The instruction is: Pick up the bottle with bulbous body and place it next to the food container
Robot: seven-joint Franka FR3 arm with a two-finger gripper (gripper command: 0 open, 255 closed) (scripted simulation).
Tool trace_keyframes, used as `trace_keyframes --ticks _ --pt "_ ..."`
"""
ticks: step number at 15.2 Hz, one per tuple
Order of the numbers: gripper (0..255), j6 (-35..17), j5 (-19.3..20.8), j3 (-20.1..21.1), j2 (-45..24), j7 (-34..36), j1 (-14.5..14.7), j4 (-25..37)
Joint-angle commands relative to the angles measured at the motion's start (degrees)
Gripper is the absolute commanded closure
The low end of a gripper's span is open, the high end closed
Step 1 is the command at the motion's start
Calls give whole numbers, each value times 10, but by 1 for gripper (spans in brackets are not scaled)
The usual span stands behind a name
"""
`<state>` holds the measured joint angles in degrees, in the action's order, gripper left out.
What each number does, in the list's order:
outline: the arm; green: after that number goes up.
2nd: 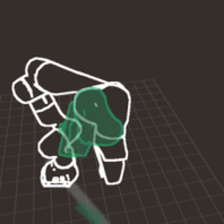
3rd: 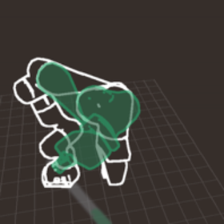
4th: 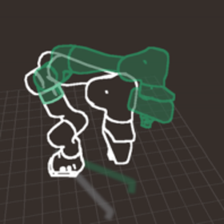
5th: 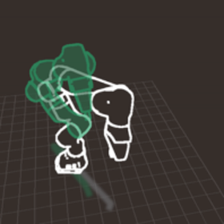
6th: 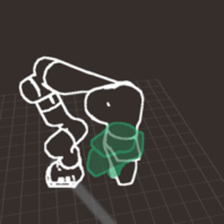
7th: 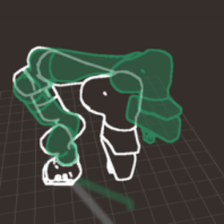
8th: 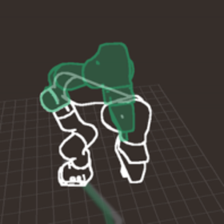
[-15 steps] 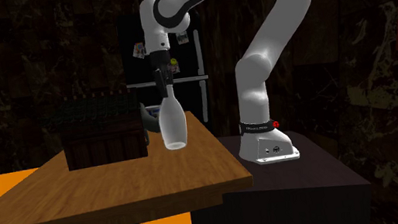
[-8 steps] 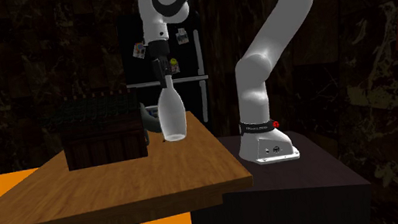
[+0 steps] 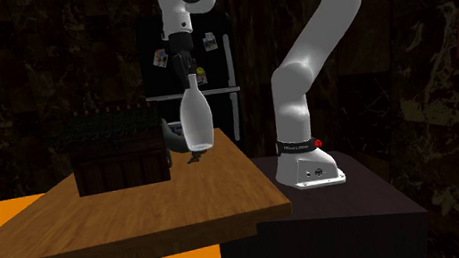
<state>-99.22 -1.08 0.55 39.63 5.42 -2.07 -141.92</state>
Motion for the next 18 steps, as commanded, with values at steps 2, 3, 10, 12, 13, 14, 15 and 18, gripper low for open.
trace_keyframes --ticks 2,3,10,12,13,14,15,18 --pt "255 25 0 0 1 0 0 25" --pt "255 33 0 0 0 0 0 33" --pt "255 85 1 -1 -7 1 0 91" --pt "255 99 1 -1 -10 1 0 109" --pt "255 106 1 -1 -11 1 0 118" --pt "255 114 1 -1 -13 1 0 127" --pt "255 121 1 -1 -15 1 0 136" --pt "255 142 1 -1 -21 2 0 164"
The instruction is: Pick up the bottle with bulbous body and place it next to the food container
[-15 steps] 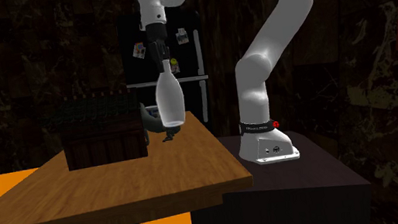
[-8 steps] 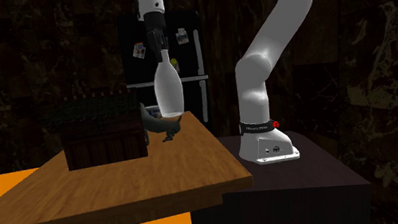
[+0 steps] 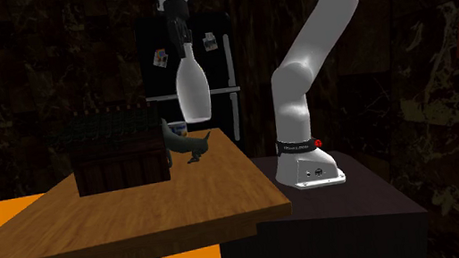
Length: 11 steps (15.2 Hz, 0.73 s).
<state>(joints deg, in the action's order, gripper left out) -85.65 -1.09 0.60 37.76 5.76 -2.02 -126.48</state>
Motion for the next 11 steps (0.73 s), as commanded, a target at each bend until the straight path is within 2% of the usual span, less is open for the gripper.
trace_keyframes --ticks 1,11 --pt "255 14 1 -2 -5 -2 -1 19" --pt "255 86 1 -2 -34 -1 -1 120"
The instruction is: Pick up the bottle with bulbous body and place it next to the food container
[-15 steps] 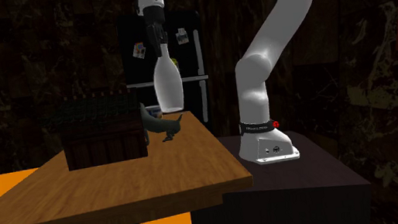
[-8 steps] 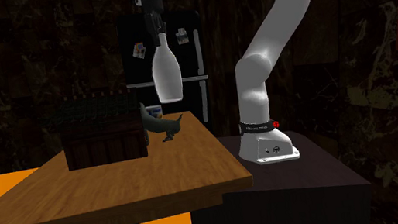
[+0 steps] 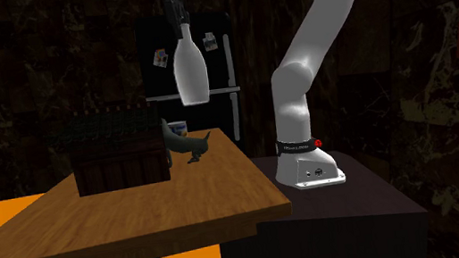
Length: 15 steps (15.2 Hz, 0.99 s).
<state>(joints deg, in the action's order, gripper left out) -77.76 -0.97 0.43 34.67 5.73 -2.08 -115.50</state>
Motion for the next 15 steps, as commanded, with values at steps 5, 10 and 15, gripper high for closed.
trace_keyframes --ticks 5,10,15 --pt "255 43 0 0 -22 0 0 66" --pt "255 81 0 -1 -44 1 0 125" --pt "255 100 6 -10 -66 -12 -3 166"
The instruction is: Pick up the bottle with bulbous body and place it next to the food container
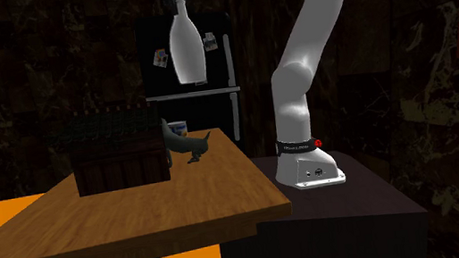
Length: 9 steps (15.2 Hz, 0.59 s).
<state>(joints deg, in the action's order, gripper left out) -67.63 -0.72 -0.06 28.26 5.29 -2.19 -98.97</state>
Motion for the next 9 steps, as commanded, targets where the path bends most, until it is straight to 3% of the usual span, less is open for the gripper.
trace_keyframes --ticks 1,9 --pt "255 -10 8 -15 -8 -20 -4 -2" --pt "255 -72 39 -89 -78 -119 -26 8"
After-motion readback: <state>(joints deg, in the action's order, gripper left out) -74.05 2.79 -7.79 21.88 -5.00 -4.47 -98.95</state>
